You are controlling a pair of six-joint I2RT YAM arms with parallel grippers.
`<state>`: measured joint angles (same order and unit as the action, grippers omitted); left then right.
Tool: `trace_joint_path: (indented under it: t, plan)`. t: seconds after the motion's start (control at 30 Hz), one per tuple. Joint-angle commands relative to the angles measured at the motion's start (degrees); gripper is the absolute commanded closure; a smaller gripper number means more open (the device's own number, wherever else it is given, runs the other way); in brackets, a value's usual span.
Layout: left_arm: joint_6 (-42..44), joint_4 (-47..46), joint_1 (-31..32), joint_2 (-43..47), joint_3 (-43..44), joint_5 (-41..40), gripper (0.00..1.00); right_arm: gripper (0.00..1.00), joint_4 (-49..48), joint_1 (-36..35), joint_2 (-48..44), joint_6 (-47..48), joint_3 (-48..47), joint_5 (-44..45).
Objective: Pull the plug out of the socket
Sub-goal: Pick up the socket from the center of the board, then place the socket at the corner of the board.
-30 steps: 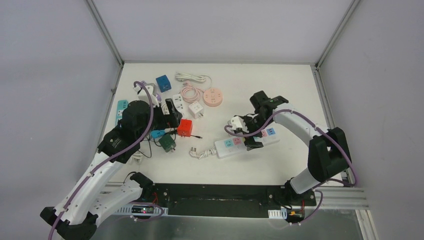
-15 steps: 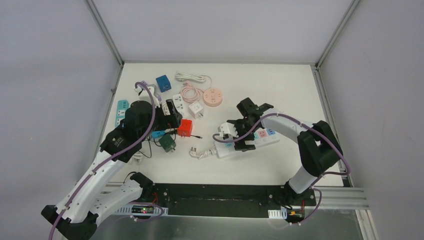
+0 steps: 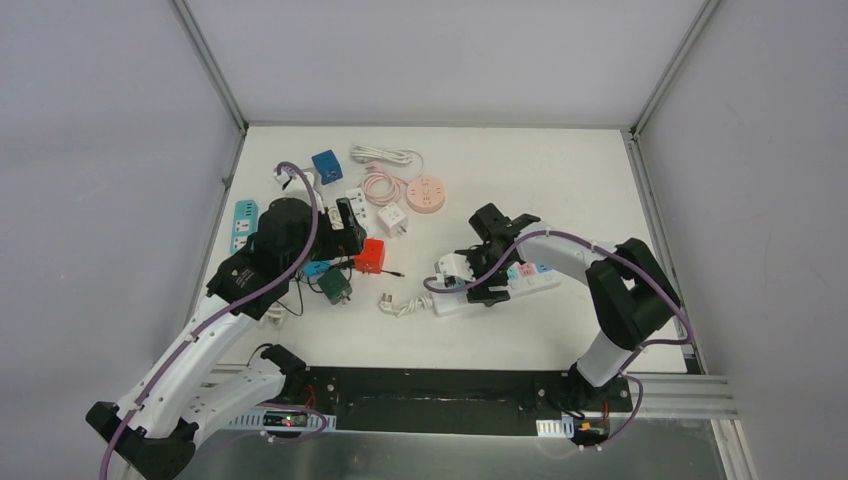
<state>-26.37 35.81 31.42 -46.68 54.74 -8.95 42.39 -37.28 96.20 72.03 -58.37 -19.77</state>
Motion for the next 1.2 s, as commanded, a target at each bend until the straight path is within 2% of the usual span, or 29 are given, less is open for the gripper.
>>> trace_joint_path:
  t: [0.0,0.1,0.3,0.4,0.5,0.73,0.87,1.03,1.07,1.1,1.17]
  plan:
    - [1.0,-1.2,-0.3,-0.4,0.3,-1.5,0.03,0.39,0.2,0.0,-0.1,-1.4,-0.4,0.8]
    - [1.0,-1.1,-0.3,-0.3,0.3,-1.5,0.04,0.65,1.5,2.3,-1.4,-2.2,-0.9,-1.9]
    - [0.9,-1.2,-0.3,0.0,0.0,-1.7,0.04,0.99,3.3,10.4,-7.4,-3.9,0.1,-9.4]
    - [0.9,-1.4,-0.3,-0.4,0.2,-1.6,0.04,1.00,3.6,15.7,-10.9,-5.1,1.3,-13.1]
    - [1.1,-1.7,-0.3,-1.3,0.5,-1.2,0.04,1.00,0.6,22.6,-13.7,-10.7,2.2,-16.3]
    - [1.4,-2.6,-0.3,-3.2,1.3,0.2,0.04,1.00,-14.6,36.7,-12.5,-34.0,1.7,-7.7]
    - [1.4,-3.1,-0.3,-4.1,1.6,1.1,0.05,1.00,-22.3,44.6,-8.6,-34.0,-0.2,-7.7]
    - [1.0,-3.3,-0.3,-3.8,0.9,1.5,0.05,1.00,-26.4,47.0,-2.5,-34.0,-4.8,-7.7]
    - [0.8,-3.3,-0.3,-3.6,0.7,1.6,0.05,1.00,-27.6,47.3,-1.3,-43.5,-5.5,7.7]
    - [0.7,-3.3,-0.3,-3.5,0.5,1.7,0.05,1.00,-28.3,47.6,-0.1,-50.3,-6.6,13.3]
    - [0.2,-3.4,-0.3,-3.1,0.1,1.9,0.05,1.00,-28.7,48.2,3.2,-52.6,-9.4,17.1]
